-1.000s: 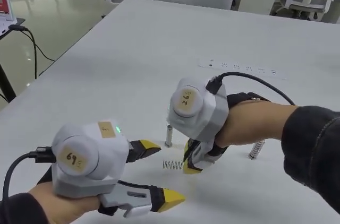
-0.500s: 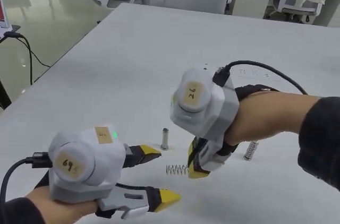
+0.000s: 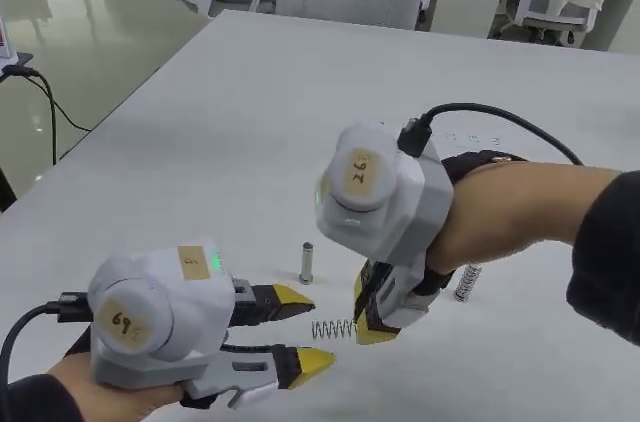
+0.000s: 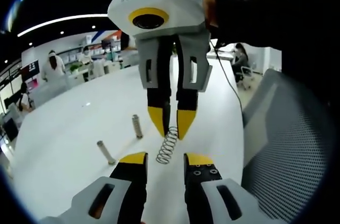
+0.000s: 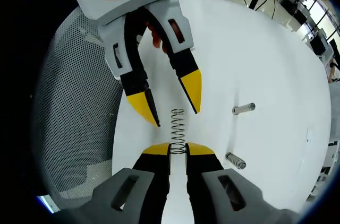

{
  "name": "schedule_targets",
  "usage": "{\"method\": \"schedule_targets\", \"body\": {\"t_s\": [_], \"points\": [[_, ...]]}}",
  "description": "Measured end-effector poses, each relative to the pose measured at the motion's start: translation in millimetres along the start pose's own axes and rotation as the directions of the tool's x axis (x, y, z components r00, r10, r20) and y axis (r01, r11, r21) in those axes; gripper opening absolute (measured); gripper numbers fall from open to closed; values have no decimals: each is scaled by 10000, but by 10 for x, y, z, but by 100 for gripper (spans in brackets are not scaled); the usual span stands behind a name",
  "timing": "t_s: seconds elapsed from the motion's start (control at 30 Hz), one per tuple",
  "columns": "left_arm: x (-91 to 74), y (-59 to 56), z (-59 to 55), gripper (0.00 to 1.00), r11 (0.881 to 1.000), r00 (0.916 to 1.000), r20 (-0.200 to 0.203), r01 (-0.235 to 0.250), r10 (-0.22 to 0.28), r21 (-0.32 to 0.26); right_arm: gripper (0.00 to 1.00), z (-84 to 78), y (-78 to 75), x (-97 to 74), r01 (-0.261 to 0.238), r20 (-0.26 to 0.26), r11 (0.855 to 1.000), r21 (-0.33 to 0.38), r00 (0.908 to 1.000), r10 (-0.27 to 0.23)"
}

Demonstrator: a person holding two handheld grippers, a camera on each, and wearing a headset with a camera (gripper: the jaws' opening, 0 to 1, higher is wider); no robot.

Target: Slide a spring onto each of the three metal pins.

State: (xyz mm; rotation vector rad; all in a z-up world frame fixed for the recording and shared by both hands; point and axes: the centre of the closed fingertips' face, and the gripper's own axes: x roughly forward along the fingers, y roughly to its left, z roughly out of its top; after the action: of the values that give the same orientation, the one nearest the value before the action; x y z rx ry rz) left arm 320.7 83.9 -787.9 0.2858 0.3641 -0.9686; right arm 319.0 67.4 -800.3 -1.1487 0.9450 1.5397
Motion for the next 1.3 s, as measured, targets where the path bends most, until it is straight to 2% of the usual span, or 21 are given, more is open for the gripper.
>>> {"method": "schedule_targets", "body": {"t_s": [0.43,0.97,1.3], "points": [[14,-84,15,5,9986,9993,44,363,-365,377,8,15,100,-18,-296,-125,9995,-84,9995,295],[16,-73,-4,3,9983,9993,-77,361,-357,459,8,113,90,-151,-27,73,9995,-309,10000,29],[23,-93,7,3,9979,9991,-76,425,-422,491,7,276,111,-278,233,542,9983,-534,9983,-204]]}}
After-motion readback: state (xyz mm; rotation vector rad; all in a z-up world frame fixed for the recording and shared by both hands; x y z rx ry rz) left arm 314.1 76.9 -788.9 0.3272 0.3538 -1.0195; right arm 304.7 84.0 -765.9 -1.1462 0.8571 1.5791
